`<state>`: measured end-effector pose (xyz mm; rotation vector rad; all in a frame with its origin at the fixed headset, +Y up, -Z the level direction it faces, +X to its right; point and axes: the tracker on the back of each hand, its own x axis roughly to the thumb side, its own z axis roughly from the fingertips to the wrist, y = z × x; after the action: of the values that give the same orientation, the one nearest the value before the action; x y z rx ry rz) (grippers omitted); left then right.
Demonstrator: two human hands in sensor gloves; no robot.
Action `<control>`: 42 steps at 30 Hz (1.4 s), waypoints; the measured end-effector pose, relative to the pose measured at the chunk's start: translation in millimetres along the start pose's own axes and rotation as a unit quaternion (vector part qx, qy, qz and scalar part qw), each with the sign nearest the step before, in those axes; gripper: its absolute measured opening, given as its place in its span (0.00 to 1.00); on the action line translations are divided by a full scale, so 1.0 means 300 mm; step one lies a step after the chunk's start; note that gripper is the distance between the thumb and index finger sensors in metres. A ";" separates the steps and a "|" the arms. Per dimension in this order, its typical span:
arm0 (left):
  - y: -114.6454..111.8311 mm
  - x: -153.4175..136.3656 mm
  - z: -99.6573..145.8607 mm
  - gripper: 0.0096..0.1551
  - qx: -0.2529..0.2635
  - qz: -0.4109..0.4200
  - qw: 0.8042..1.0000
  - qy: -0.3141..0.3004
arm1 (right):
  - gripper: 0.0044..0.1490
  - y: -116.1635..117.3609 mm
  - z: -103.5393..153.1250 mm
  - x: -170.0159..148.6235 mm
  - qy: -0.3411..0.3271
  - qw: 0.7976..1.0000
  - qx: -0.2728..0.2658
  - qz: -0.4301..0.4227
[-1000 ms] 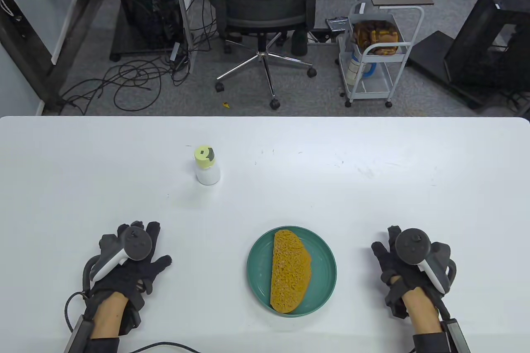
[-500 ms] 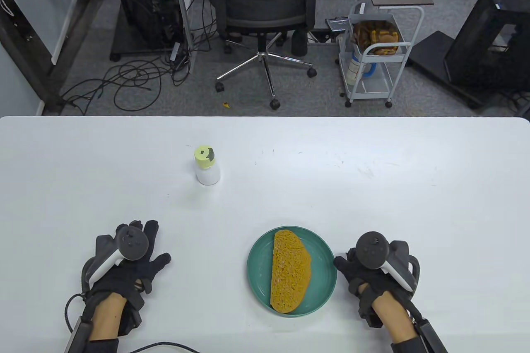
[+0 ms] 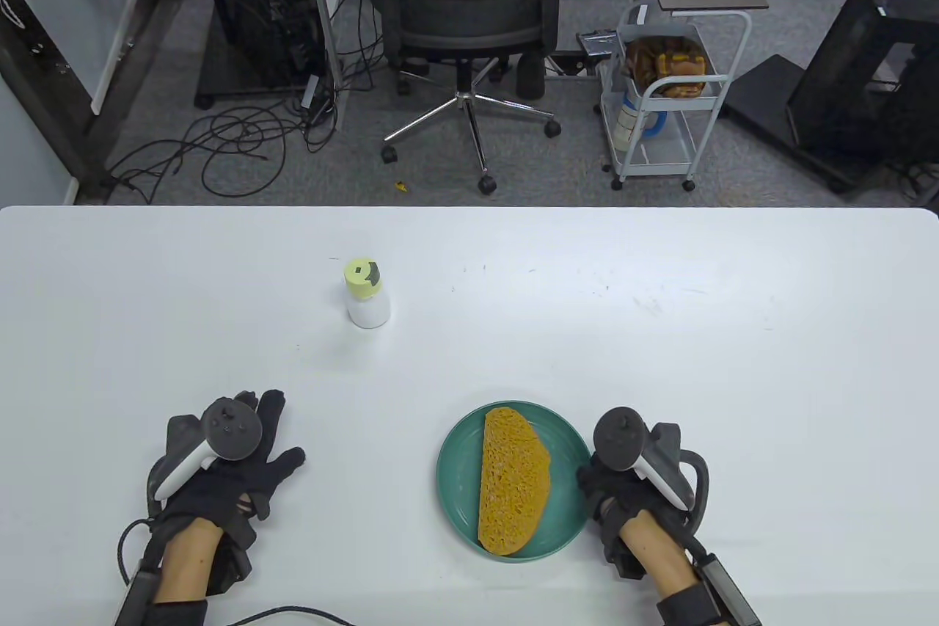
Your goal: Press dispenser to sprinkle granules onto bread slice
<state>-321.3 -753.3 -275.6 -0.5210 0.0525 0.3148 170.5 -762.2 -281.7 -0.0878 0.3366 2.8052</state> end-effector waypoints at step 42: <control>0.132 0.227 -0.361 0.72 0.096 0.344 0.933 -0.047 | 0.32 -0.134 0.084 -0.103 -0.054 0.987 -0.112 -0.106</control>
<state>-265.6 -755.5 -397.2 -0.2750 0.1738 1.0112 212.0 -728.3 -263.1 -0.0203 -0.0144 2.6117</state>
